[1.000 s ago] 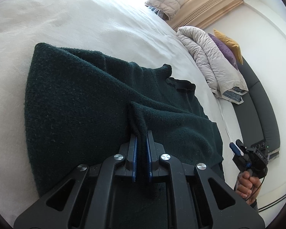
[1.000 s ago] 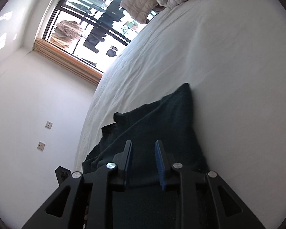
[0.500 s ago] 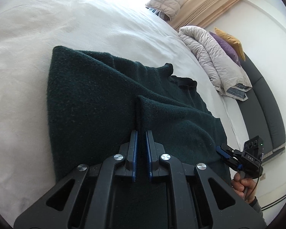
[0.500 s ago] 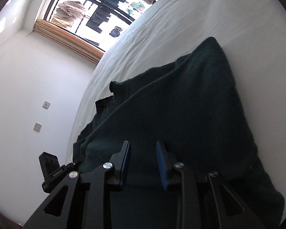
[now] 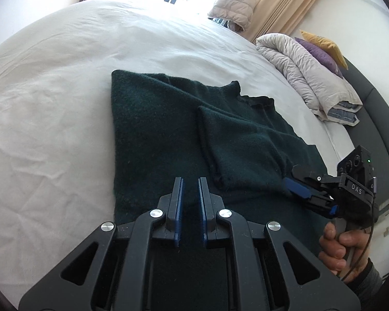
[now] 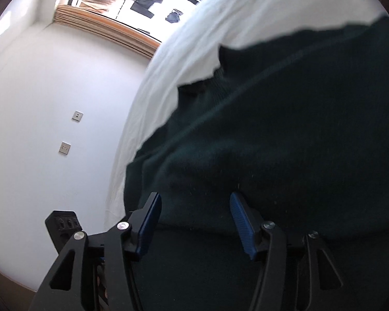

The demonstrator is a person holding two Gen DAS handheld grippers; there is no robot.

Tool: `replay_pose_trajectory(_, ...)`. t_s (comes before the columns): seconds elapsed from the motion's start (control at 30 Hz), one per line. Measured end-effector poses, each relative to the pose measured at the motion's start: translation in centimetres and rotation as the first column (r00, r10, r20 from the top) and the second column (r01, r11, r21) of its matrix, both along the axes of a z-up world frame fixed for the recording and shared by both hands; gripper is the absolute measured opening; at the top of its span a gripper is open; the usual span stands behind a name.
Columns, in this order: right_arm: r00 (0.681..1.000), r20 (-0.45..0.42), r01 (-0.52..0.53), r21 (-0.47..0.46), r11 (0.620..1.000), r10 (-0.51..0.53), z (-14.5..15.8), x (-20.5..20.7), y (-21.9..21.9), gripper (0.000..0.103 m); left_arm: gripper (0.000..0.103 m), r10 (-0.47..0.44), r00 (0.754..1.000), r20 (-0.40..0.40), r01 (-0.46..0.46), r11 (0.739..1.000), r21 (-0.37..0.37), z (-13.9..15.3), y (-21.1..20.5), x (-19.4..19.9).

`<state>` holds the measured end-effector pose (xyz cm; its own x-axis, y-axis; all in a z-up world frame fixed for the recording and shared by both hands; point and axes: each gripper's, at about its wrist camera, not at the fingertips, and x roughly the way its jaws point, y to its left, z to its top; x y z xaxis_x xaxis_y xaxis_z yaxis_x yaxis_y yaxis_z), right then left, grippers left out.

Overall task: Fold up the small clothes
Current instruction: 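Open both grippers and release the folded sweater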

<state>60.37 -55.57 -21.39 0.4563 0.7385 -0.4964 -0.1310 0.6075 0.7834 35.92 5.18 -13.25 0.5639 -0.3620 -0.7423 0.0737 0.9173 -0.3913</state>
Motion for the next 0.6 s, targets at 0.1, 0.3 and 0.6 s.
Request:
replay_pose_trajectory(0.1,1.0,0.017,0.002,0.0,1.0,-0.002,0.0,-2.6,-0.1,0.056,0.011,-0.01,1.0,0.01,0.009,0.999,0.034,0.1,0.4,-2.8)
replay_pose_trajectory(0.3,0.996,0.023,-0.086,-0.076,0.993,0.088,1.9,-7.0,0.8,0.058,0.011,-0.035,0.999,0.012,0.034,0.998,0.062,0.3,0.2,-9.3)
replay_pose_trajectory(0.6,0.999,-0.031,0.011,0.024,1.0,-0.01,1.9,-6.7,-0.8,0.064,0.011,-0.097,0.995,-0.024,0.099,0.991,0.086,-0.4,-2.0,-16.0)
